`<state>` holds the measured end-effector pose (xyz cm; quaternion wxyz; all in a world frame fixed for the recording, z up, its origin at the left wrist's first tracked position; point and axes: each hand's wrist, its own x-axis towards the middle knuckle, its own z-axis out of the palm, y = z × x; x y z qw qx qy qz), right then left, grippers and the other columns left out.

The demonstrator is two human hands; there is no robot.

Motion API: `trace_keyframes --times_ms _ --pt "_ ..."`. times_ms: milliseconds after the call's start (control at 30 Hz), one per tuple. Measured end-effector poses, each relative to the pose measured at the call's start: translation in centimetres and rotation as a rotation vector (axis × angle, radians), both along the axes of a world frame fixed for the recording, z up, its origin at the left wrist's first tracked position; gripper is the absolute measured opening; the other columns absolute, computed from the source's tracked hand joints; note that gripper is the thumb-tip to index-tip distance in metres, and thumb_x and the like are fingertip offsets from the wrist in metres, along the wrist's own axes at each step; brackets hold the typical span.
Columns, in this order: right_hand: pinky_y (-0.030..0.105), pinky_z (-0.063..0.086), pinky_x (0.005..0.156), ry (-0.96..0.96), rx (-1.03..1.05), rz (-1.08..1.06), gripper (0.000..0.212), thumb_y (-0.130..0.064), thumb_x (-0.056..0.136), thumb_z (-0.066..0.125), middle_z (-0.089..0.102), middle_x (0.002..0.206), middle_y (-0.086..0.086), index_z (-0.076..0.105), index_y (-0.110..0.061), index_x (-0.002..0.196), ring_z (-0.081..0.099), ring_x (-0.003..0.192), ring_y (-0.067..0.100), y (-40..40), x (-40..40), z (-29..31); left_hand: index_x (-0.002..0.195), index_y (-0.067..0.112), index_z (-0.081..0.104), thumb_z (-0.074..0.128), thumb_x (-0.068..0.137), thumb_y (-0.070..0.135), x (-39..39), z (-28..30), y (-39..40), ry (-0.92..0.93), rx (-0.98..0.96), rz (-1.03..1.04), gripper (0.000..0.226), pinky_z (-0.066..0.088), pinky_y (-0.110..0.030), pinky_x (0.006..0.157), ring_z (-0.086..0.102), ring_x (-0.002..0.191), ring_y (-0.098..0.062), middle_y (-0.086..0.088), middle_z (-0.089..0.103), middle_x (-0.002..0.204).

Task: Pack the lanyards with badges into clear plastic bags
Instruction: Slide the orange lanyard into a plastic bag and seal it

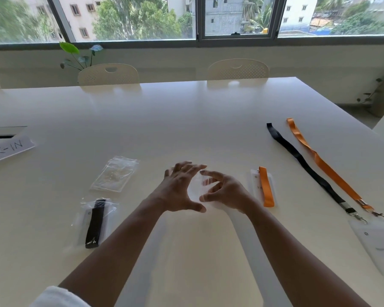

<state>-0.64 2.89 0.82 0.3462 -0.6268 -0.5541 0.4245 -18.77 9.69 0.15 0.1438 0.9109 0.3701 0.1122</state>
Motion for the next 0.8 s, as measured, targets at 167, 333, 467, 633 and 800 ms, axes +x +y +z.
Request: trace_keyframes --times_ms 167,333,467,633,800 --pt "0.01 0.047 0.055 -0.107 -0.005 -0.032 0.049 -0.022 0.073 0.084 0.064 0.099 -0.007 0.065 -0.02 0.118 0.063 0.075 0.003 -0.5 1.4 0.9 0.148 0.031 0.034 0.074 0.064 0.072 0.8 0.0 0.0 0.008 0.008 0.017 0.102 0.021 -0.038 0.11 0.022 0.142 -0.009 0.009 0.041 0.149" --pt "0.011 0.048 0.064 -0.318 0.144 -0.292 0.014 -0.022 0.086 0.07 0.067 0.094 -0.004 0.071 -0.021 0.1 0.063 0.076 0.004 0.3 4.4 2.0 0.145 0.035 0.037 0.07 0.065 0.073 1.5 -0.1 -0.3 -0.005 -0.019 0.045 0.094 0.029 -0.042 0.109 0.031 0.136 -0.009 0.015 0.049 0.14" --pt "0.037 0.039 0.097 -0.639 0.106 -0.434 0.035 -0.016 0.089 0.051 0.056 0.13 0.004 0.062 -0.019 0.122 0.043 0.122 0.026 0.8 7.9 1.7 0.145 0.036 0.038 0.07 0.066 0.073 2.0 -0.2 -0.8 0.012 -0.042 0.035 0.093 0.029 -0.041 0.109 0.031 0.135 -0.008 0.016 0.049 0.138" --pt "0.044 0.036 0.1 -0.69 -0.225 -0.365 0.05 -0.017 0.09 0.045 0.048 0.14 0.008 0.045 -0.015 0.14 0.032 0.129 0.031 0.3 10.0 0.7 0.145 0.036 0.037 0.066 0.064 0.076 2.5 -0.6 -1.3 0.039 -0.056 0.029 0.094 0.029 -0.043 0.111 0.03 0.136 -0.007 0.017 0.048 0.138" --pt "0.039 0.044 0.103 -0.505 -0.12 -0.439 0.049 -0.025 0.087 0.059 0.057 0.134 0.009 0.054 -0.013 0.135 0.049 0.124 0.027 -0.5 9.9 0.8 0.144 0.038 0.037 0.066 0.064 0.078 2.6 -0.7 -1.7 0.043 -0.07 0.026 0.095 0.029 -0.041 0.109 0.03 0.135 -0.007 0.019 0.048 0.137"
